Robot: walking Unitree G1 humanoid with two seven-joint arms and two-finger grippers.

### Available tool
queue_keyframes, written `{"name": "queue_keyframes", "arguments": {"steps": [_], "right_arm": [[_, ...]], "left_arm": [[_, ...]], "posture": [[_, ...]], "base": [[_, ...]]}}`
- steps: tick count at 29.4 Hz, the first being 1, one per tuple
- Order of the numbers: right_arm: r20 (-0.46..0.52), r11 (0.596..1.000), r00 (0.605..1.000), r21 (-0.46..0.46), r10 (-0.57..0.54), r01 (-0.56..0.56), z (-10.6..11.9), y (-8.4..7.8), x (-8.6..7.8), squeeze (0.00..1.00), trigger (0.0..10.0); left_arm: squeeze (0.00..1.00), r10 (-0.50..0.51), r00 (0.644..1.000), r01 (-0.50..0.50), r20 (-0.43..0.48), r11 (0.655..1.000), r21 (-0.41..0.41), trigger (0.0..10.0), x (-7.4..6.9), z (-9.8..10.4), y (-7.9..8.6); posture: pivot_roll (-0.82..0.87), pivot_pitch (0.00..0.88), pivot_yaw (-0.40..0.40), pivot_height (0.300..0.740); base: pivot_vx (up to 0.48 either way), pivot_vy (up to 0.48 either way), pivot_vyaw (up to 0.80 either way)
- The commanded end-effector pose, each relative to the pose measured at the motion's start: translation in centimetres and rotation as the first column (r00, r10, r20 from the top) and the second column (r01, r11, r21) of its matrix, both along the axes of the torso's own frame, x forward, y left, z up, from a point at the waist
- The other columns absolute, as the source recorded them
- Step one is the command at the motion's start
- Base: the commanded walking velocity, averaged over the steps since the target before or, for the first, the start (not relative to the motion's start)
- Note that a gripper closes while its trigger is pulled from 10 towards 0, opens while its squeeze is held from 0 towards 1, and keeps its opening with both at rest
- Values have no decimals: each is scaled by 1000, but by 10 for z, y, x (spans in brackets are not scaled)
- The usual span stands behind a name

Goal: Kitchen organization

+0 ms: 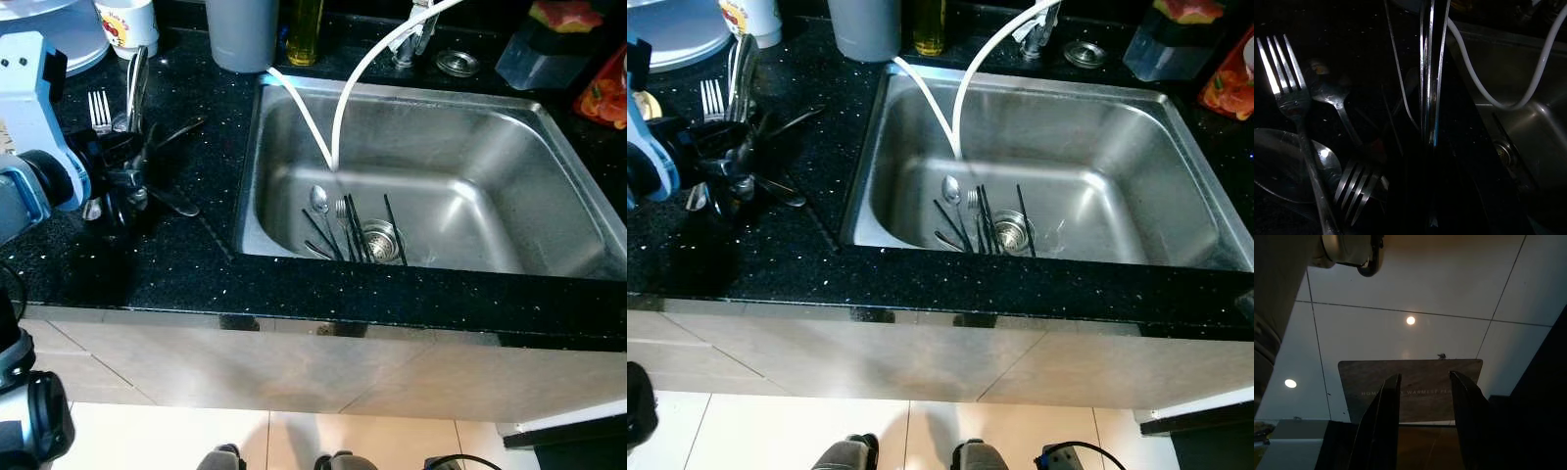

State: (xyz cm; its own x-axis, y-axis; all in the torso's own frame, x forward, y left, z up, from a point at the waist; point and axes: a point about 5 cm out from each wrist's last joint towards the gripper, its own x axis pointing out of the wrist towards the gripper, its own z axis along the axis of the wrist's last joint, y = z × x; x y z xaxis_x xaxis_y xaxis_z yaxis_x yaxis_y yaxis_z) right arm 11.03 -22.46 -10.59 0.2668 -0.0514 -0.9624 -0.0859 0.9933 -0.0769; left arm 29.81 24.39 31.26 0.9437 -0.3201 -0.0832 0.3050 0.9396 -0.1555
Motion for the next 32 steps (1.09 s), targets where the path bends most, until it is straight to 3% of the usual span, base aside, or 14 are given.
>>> {"name": "queue_keyframes", "arguments": {"steps": [1,9,10,11,17,23,27,32], "right_arm": [[-35,1000,999,-3,3,-4,-2,-2,-10,0,10000],[-37,1000,999,2,6,-6,-2,0,-10,0,10000],[-37,1000,999,3,7,-7,-3,0,-10,0,10000],[-38,1000,999,3,7,-7,-3,0,-10,0,10000],[-42,1000,999,2,8,-8,-3,0,-11,0,10000],[-41,1000,999,0,10,-10,-2,-1,-10,0,10000],[-40,1000,999,0,11,-11,-2,-1,-10,0,10000],[-42,1000,999,4,12,-12,-3,0,-10,0,10000]], "left_arm": [[0,-4,1000,4,7,1000,-16,10000,-1,3,0],[0,76,992,-82,-104,995,-53,10000,1,-11,13],[192,92,988,-98,-123,994,-46,10000,0,-14,16],[1000,122,982,-126,-142,992,-20,10000,0,-17,19],[1000,240,960,-235,-145,971,55,10000,-1,-18,35],[1000,355,935,-352,-4,927,131,10000,-3,7,47],[1000,340,932,-355,123,926,132,10000,-3,28,39],[1000,261,955,-280,142,950,136,10000,1,28,22]], "posture": [[113,168,-75,740],[113,167,-72,740],[113,166,-72,740],[113,165,-72,740],[110,160,-71,740],[111,157,-73,740],[112,158,-72,740],[116,161,-68,740]], "base": [[0,0,0],[0,0,0],[0,0,0],[0,0,0],[0,0,0],[0,0,0],[0,0,0],[0,0,0]]}}
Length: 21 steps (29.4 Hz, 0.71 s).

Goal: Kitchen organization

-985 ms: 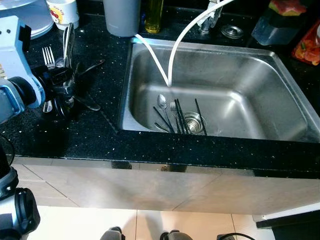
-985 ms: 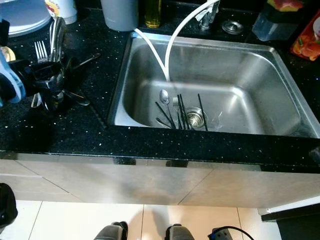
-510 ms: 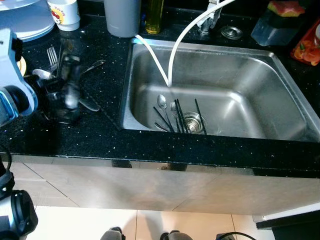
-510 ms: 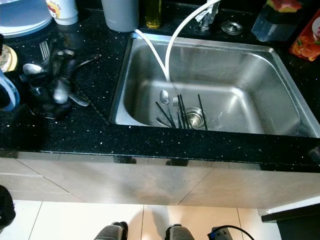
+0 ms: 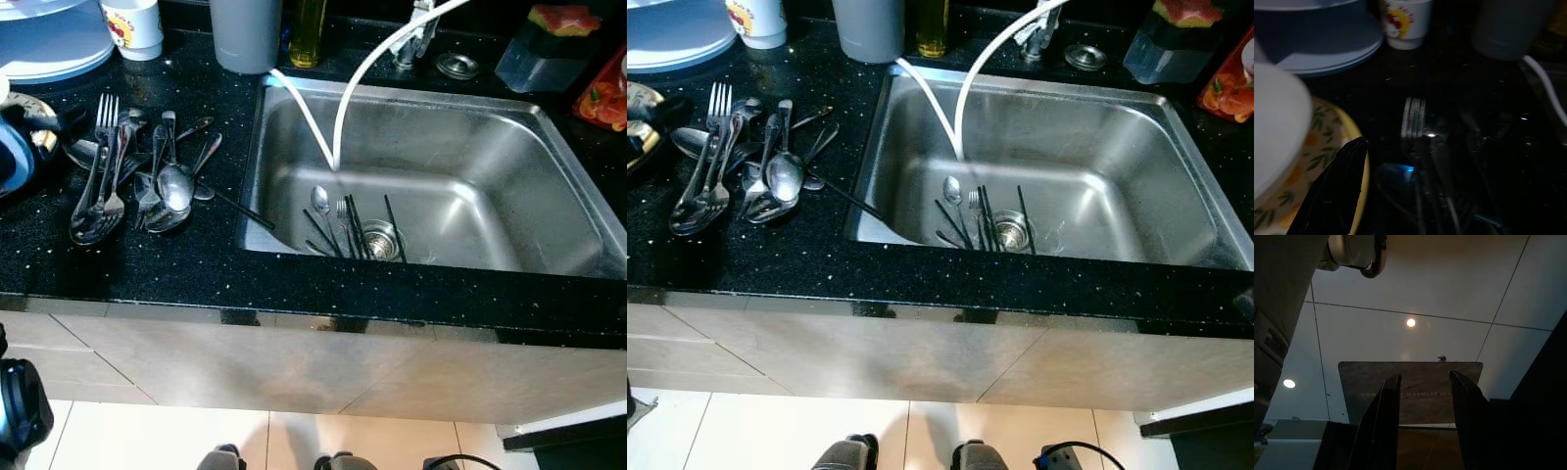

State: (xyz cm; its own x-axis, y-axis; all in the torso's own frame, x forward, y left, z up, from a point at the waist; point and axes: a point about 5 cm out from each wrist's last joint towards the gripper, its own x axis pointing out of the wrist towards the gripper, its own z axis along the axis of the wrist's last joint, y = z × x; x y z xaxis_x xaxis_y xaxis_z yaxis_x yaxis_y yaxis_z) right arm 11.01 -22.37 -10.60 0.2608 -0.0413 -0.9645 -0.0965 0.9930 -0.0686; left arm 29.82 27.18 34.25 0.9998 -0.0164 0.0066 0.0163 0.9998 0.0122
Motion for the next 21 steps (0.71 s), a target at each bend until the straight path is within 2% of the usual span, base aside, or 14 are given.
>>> {"name": "queue_keyframes", "arguments": {"steps": [1,2,3,5,6,9,13,21], "right_arm": [[-35,1000,999,-2,1,-2,-3,0,-10,0,10000],[-36,1000,999,-1,1,-1,-3,0,-10,0,10000],[-36,1000,999,1,1,-1,-3,1,-10,0,10000],[-36,1000,999,1,1,-1,-3,1,-10,0,10000],[-36,1000,999,1,0,0,-3,1,-10,0,10000],[-36,1000,999,1,-1,1,-3,1,-10,0,10000],[-38,1000,999,-1,-4,4,-3,1,-11,0,10000],[-40,1000,999,-1,-5,5,-3,1,-12,0,10000]], "left_arm": [[1000,-33,999,33,-26,999,25,10000,3,-8,-9],[1000,-35,998,37,-44,998,40,10000,5,-13,-11],[47,-61,993,69,-97,994,83,10000,7,-25,-18],[47,-61,993,69,-97,994,83,10000,7,-25,-18],[0,-67,991,80,-119,991,109,10000,9,-30,-21],[0,-72,986,91,-152,988,125,10000,10,-38,-25],[0,-54,968,112,-247,967,227,10000,14,-58,-37],[0,-52,967,120,-248,956,268,10000,15,-61,-43]], "posture": [[114,162,-68,740],[114,162,-68,740],[114,161,-68,740],[114,161,-68,740],[113,163,-67,740],[113,163,-67,740],[110,164,-67,740],[112,166,-67,740]], "base": [[0,0,0],[0,0,0],[0,0,0],[0,0,0],[0,0,0],[0,0,0],[0,0,0],[0,0,0]]}}
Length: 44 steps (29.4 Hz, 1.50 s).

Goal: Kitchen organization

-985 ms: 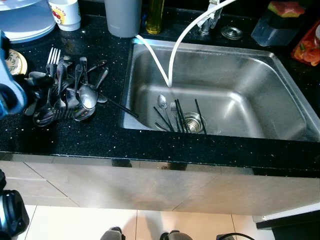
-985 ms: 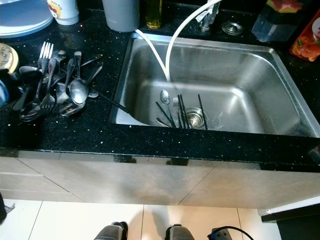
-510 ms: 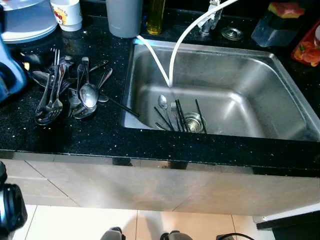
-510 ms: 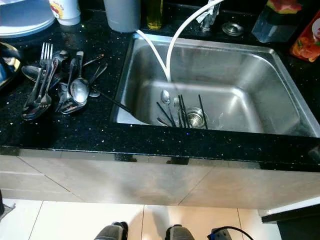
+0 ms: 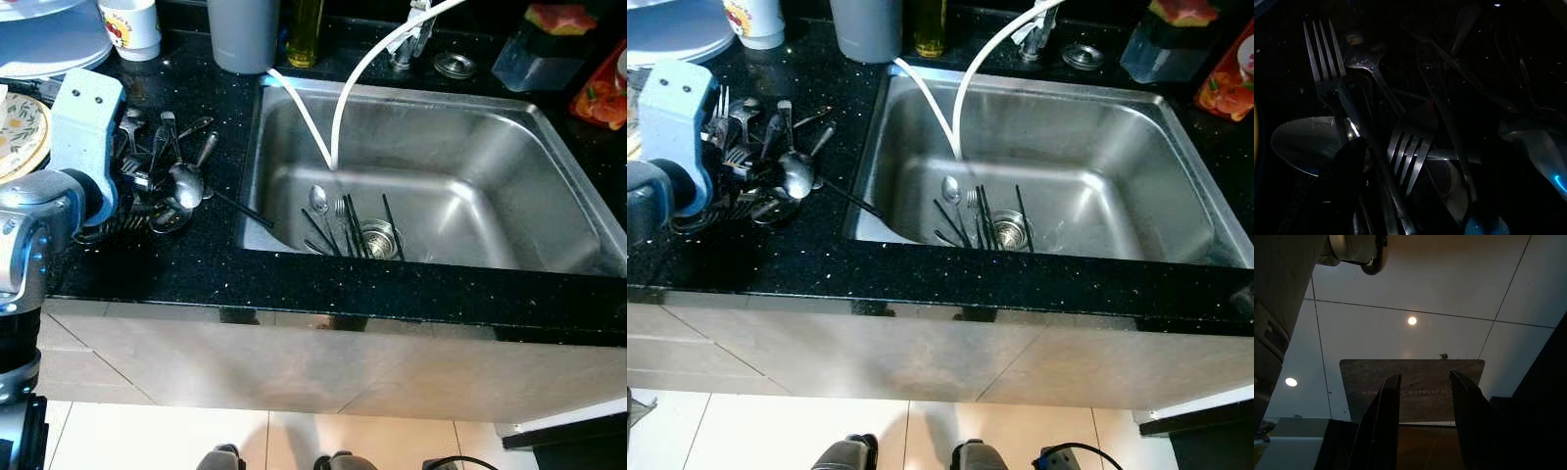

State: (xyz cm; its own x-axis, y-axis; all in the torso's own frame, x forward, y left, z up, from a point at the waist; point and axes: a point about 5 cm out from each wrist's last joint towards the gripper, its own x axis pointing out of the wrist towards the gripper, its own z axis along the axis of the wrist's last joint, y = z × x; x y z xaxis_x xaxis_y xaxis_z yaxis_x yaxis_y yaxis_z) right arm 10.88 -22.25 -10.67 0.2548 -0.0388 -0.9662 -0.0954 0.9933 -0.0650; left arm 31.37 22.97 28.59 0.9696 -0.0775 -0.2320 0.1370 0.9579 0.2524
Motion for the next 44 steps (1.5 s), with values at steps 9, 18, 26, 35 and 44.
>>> {"name": "queue_keyframes", "arguments": {"steps": [9,18,26,35,44], "right_arm": [[-35,1000,999,-3,-2,2,-3,0,-11,0,10000],[-33,1000,999,-7,0,0,-2,-2,-11,0,10000],[-34,1000,999,-11,5,-5,-2,-3,-10,0,10000],[-33,1000,999,-16,5,-6,-1,-5,-10,0,10000],[-31,1000,999,-15,13,-13,-1,-5,-9,0,10000]], "left_arm": [[0,34,999,-32,-34,999,40,5686,-3,-7,3],[0,77,995,-81,-59,994,-72,196,-4,-13,9],[0,106,988,-121,-112,983,-141,10000,-6,-27,14],[0,123,990,-130,-66,983,-126,10000,-4,-20,13],[1000,197,980,-193,15,973,-129,10000,-8,-2,19]], "posture": [[114,167,-69,740],[111,168,-71,740],[112,170,-77,740],[106,165,-77,740],[110,159,-77,740]], "base": [[0,0,0],[0,0,0],[0,0,0],[0,0,0],[0,0,0]]}}
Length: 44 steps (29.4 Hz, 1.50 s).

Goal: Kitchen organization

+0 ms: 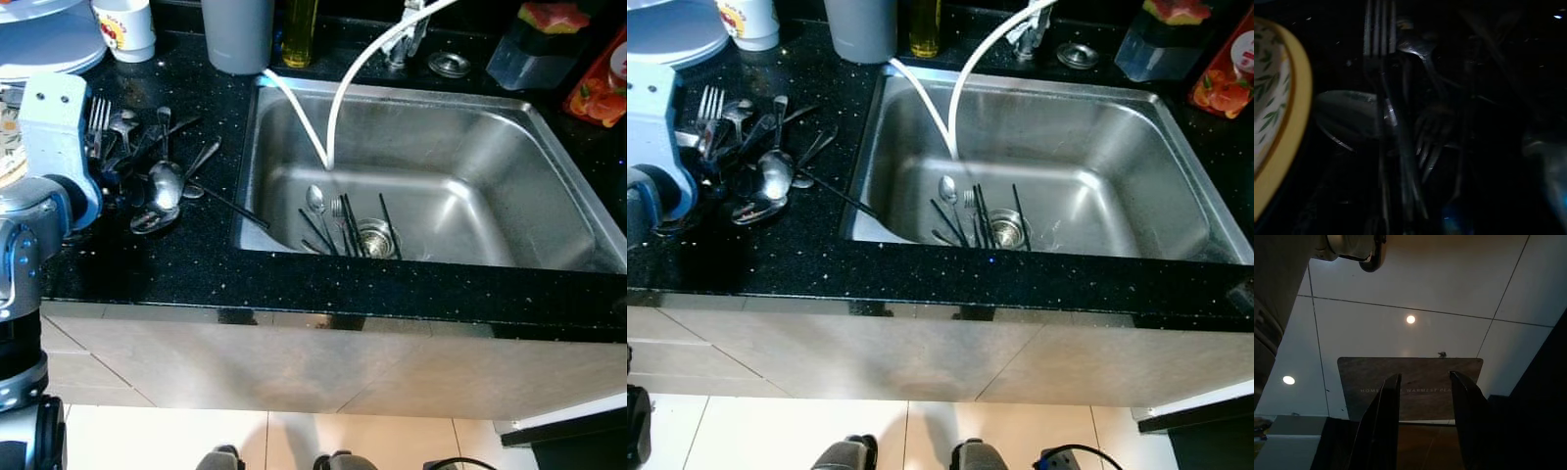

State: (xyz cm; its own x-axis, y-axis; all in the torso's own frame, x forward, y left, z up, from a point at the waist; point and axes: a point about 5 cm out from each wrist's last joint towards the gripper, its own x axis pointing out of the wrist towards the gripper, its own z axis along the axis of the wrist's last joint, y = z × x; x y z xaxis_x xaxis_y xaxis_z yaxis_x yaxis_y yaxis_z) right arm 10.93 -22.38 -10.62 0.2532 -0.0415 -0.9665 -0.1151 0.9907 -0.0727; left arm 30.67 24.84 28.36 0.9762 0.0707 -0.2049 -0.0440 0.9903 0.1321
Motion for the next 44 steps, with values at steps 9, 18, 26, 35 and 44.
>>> {"name": "queue_keyframes", "arguments": {"steps": [9,18,26,35,44], "right_arm": [[-30,1000,1000,-7,-7,7,-2,-4,-9,0,10000],[-28,1000,1000,-7,-2,1,-1,-4,-8,0,10000],[-25,1000,1000,-13,2,-2,0,-7,-6,0,10000],[-22,1000,1000,-13,3,-4,0,-7,-4,0,10000],[-25,1000,1000,-14,0,0,0,-7,-6,0,10000]], "left_arm": [[0,74,997,-73,26,996,-60,10000,-11,0,-2],[0,144,989,-143,5,985,-92,10000,-22,-9,5],[0,198,980,-198,-17,973,-117,10000,-30,-18,8],[0,171,983,-179,-61,970,-165,0,-26,-31,6],[0,154,986,-165,-71,969,-183,0,-23,-34,5]], "posture": [[119,169,-77,740],[124,172,-83,740],[130,172,-93,740],[119,166,-94,740],[118,165,-90,740]], "base": [[0,0,0],[0,0,0],[0,0,0],[0,0,0],[0,0,0]]}}
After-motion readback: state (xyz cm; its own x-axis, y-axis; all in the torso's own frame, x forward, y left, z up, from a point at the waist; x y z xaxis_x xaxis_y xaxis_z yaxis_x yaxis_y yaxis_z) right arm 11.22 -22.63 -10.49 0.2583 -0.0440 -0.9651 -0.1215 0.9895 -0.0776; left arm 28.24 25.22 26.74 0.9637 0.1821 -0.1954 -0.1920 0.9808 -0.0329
